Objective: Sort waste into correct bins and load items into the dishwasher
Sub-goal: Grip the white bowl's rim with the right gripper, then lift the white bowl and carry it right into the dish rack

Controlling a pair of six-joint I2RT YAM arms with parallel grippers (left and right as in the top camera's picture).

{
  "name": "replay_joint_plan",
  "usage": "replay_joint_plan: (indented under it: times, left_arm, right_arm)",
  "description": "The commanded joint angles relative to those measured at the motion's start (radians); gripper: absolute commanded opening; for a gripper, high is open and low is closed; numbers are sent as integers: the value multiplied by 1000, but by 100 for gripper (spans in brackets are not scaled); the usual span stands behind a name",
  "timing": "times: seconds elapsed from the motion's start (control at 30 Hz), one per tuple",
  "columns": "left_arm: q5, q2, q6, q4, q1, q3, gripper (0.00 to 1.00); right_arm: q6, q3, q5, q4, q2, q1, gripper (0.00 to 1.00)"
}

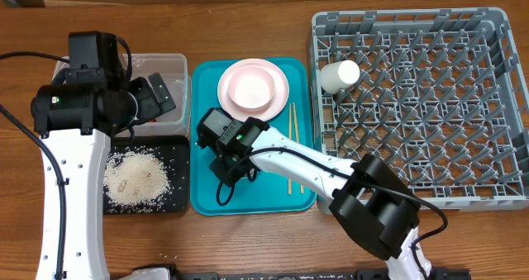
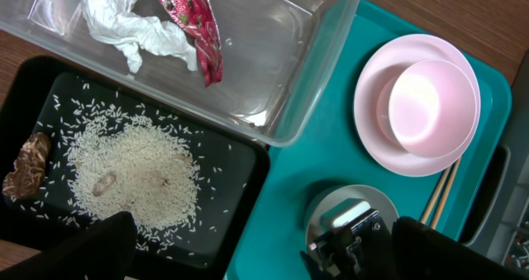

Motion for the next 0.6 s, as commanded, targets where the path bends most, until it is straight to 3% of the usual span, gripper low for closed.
replay_joint_plan:
  times: [0.0,0.27,0.57]
  left_arm:
    - [-20,-2,-3,1,4,9,100]
    - [-20,-2,-3,1,4,9,100]
    - [-20,-2,-3,0,4,9,100]
  right_arm:
    - [0,-8,20,3,-1,5,26]
    - [0,-7,19,-2,-2,5,5]
    - [0,127,8,-148,-51,-8,4]
